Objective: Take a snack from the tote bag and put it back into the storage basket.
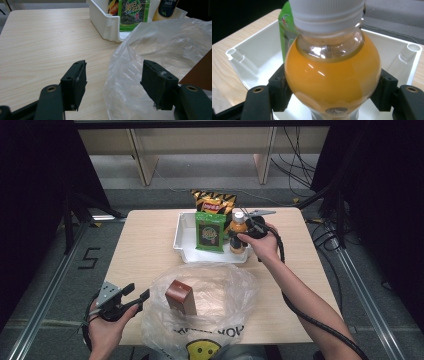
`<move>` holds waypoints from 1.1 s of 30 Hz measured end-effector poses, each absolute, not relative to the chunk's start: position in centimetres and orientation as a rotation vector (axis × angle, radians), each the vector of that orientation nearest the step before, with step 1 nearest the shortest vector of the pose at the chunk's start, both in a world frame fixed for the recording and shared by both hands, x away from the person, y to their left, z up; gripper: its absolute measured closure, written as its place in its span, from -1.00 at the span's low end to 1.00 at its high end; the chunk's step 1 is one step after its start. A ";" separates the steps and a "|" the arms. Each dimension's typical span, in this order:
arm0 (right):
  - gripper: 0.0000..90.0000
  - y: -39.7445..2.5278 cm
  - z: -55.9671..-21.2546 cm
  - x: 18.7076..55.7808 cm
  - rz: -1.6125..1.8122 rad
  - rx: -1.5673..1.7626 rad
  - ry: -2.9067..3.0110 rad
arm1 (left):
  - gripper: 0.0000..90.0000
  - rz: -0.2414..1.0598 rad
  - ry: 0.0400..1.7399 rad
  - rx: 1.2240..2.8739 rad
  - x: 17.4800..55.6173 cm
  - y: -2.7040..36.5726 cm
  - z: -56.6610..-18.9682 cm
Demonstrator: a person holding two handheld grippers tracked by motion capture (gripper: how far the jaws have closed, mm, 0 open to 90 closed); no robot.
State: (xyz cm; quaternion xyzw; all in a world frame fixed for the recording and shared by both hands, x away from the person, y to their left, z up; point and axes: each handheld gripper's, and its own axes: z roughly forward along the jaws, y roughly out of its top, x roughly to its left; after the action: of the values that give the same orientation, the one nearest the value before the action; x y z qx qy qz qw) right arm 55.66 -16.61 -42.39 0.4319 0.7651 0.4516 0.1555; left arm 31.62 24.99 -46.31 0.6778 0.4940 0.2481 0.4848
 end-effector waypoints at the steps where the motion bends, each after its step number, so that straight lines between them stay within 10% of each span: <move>1: -0.30 -16.6 -42.5 55.7 1.307 1.243 2.188 | -0.19 0.604 1.202 1.649 31.6 25.0 -46.3; 33: -0.31 -16.9 -44.6 56.3 1.186 1.186 2.220 | -0.19 0.601 1.197 1.646 31.7 24.9 -46.4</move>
State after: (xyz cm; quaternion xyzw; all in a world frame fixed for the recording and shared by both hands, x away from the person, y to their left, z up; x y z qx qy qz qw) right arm 56.33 -16.94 -44.57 0.4193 0.7851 0.4194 0.1789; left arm 31.67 24.92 -46.36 0.6770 0.4924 0.2472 0.4879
